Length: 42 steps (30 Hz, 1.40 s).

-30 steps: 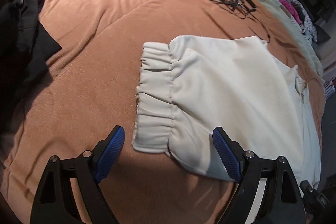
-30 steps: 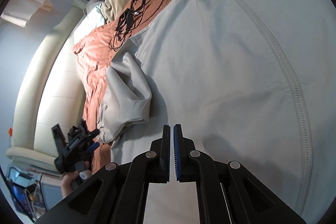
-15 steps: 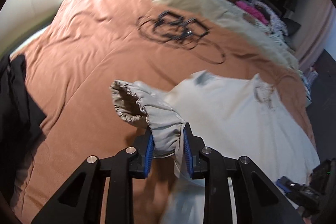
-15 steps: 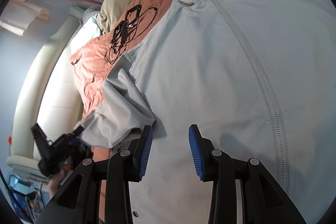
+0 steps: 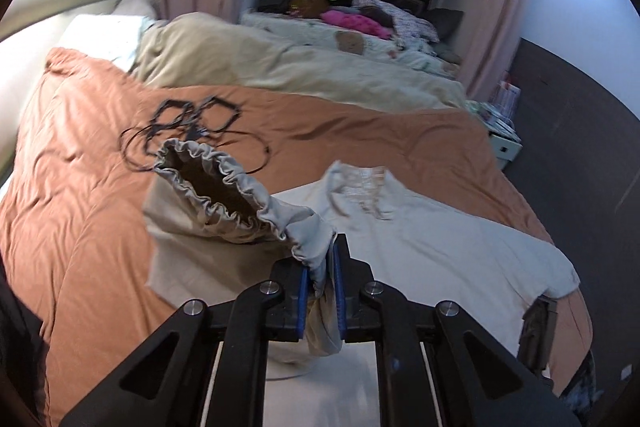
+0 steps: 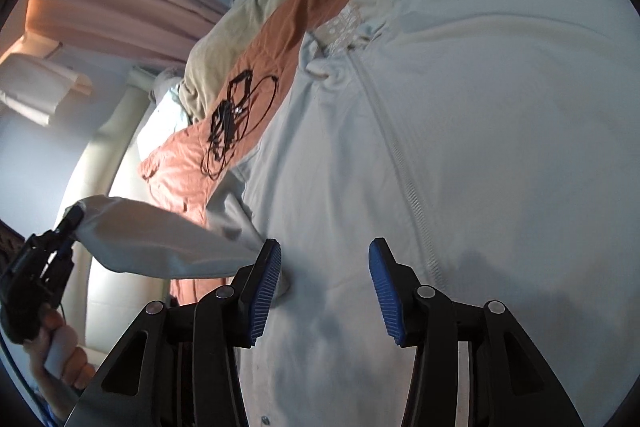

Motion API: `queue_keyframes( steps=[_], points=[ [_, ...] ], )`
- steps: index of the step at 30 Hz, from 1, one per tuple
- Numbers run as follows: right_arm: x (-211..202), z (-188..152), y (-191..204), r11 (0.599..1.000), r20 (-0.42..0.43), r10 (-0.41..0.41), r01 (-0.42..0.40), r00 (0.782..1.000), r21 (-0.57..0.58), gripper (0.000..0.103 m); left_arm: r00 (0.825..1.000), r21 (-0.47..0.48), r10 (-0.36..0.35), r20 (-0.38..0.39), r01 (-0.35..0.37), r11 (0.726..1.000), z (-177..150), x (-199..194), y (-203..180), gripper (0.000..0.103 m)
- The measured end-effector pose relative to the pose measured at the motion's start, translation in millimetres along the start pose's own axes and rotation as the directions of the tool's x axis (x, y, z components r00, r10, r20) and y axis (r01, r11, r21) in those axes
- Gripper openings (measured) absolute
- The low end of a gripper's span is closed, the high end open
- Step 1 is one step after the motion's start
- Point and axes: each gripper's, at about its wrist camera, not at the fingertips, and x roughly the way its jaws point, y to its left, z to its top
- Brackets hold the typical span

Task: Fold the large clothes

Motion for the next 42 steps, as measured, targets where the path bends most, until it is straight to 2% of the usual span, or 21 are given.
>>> queue_keyframes(
  steps=[7,12,16,18,19,21,23,28,33,37,39,42],
  points=[
    [-27.7,19.1,-35.8,0.994,0.062,0.022,-0.028,0.998,0.108,0.047,0.994,0.118,-0.099,-0.038,0.103,0.988,8.6,19.8,-70.0,0.012],
    [-47.8,24.7,-60.9,0.983,0.109,0.016,-0.036,0.994,0.178,0.047,0.981,0.183,-0.168,-0.096,0.183,0.966,-1.9,46.9,-116.7,0.012],
    [-55.3,28.4,-78.4,0.972,0.127,0.003,-0.033,0.992,0.233,0.047,0.960,0.200,-0.175,-0.217,0.219,0.955,-17.8,83.1,-143.2,0.016],
    [-56.6,30.0,-84.8,0.968,0.126,-0.004,-0.028,0.992,0.251,0.047,0.935,0.176,-0.183,-0.302,0.244,0.954,-30.2,101.8,-148.7,0.025],
    [-56.6,30.3,-87.7,0.965,0.123,-0.010,-0.023,0.992,0.260,0.047,0.924,0.154,-0.191,-0.331,0.253,0.955,-36.1,109.7,-146.4,0.031],
    [-55.9,30.8,-91.8,0.962,0.117,-0.015,-0.017,0.993,0.272,0.047,0.933,0.153,-0.164,-0.321,0.222,0.963,-41.8,112.7,-141.5,0.074],
    [-53.9,31.4,-93.8,0.959,0.110,-0.019,-0.013,0.994,0.283,0.048,0.943,0.152,-0.171,-0.285,0.220,0.964,-44.1,106.3,-133.0,0.086],
    [-46.4,30.4,-89.7,0.963,0.085,-0.039,0.015,0.996,0.269,0.060,0.958,0.134,-0.111,-0.263,0.150,0.980,-41.3,102.7,-106.4,0.086],
    [-33.8,22.2,-96.2,0.951,0.026,-0.069,0.058,0.997,0.304,0.060,0.972,0.114,-0.004,-0.237,0.032,0.993,-47.2,85.1,-43.1,0.086],
    [-24.3,17.7,-93.8,0.952,0.002,-0.068,0.064,0.998,0.299,0.060,0.971,0.067,0.070,-0.230,-0.056,0.996,-57.0,70.0,8.8,0.086],
    [-18.8,17.0,-94.1,0.953,-0.009,-0.080,0.079,0.997,0.293,0.060,0.969,0.051,0.097,-0.226,-0.087,0.995,-63.9,61.5,32.9,0.082],
    [-14.9,14.4,-102.9,0.940,-0.005,-0.071,0.068,0.997,0.334,0.060,0.962,0.039,0.140,-0.234,-0.135,0.990,-74.9,57.0,60.3,0.081]
  ],
)
